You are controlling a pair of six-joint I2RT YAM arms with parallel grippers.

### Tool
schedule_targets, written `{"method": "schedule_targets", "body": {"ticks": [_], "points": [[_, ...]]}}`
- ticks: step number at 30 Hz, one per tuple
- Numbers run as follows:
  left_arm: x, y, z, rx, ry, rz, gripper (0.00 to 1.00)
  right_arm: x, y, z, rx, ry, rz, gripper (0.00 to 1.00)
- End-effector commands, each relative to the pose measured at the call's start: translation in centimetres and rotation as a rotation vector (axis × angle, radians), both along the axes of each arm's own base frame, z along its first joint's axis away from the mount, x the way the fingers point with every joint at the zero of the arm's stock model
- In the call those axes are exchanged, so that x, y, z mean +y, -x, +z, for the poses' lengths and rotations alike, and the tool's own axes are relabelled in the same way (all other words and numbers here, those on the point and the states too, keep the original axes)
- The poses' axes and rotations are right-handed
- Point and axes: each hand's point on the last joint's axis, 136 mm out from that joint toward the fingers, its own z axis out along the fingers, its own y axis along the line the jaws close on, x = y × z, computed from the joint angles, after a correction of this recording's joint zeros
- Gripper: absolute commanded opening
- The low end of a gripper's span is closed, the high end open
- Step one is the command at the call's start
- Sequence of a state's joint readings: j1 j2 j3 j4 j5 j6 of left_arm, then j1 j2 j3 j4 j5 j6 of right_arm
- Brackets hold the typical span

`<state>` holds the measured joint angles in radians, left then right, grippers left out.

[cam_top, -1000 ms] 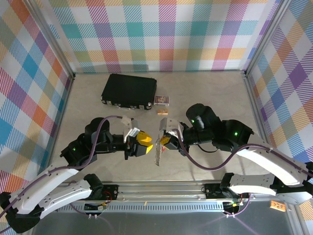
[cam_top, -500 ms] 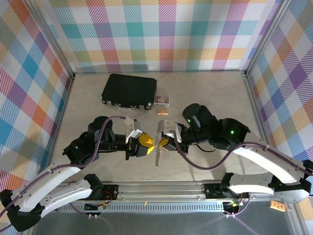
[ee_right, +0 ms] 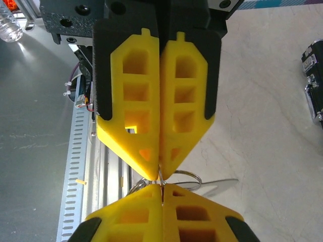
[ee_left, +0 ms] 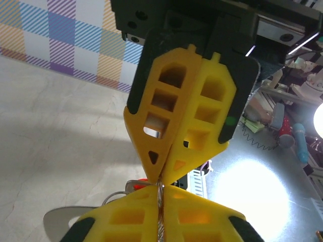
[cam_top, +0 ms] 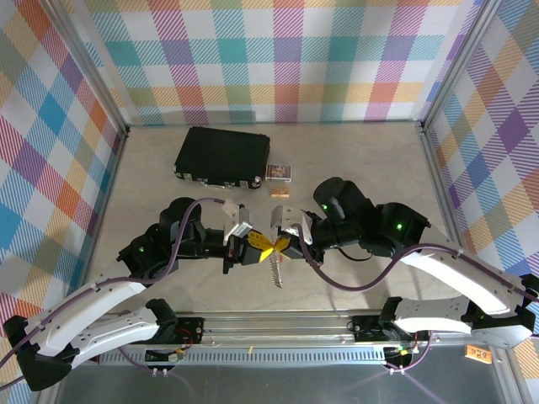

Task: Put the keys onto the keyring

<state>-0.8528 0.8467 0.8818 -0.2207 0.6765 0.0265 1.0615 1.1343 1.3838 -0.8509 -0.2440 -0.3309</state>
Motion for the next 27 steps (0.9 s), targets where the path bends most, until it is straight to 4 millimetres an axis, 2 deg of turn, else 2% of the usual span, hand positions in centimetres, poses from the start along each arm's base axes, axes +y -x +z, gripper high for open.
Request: {"method": "schedule_targets", "body": {"ticks": [1,3,7,10,11,14,18,27], "points": [[-0.2,0.5,1.6,-0.045,0.05,-0.023,0.04,0.4,0.8,1.8,-0.026,-0.047,0.047,0.0],[-0.2,0.5,1.7,-0.049,0.055,-0.024,0.0,0.4,0.8,1.8,-0.026,-0.048,0.048,0.0],[-0.1,0.4,1.9,-0.057,0.072,-0.017,0.0,0.4,0.9,1.9,-0.023,-0.053,0.048,0.0],[0.2,-0.1,2.8,-0.096,0.121,0.03,0.0,0.5,1.0,2.3,-0.013,-0.074,0.043,0.0],[0.4,-0.2,3.3,-0.112,0.145,0.048,0.0,0.5,1.1,2.4,-0.008,-0.089,0.04,0.03],[1.0,-0.7,4.2,-0.151,0.185,0.099,0.0,0.6,1.1,3.2,0.003,-0.15,0.018,0.23],[1.4,-0.9,5.3,-0.188,0.257,0.128,0.0,0.5,1.3,4.0,0.016,-0.212,0.003,0.35],[1.3,0.0,6.6,-0.194,0.332,0.082,0.0,0.5,0.7,4.4,0.011,-0.241,-0.043,0.31]]}}
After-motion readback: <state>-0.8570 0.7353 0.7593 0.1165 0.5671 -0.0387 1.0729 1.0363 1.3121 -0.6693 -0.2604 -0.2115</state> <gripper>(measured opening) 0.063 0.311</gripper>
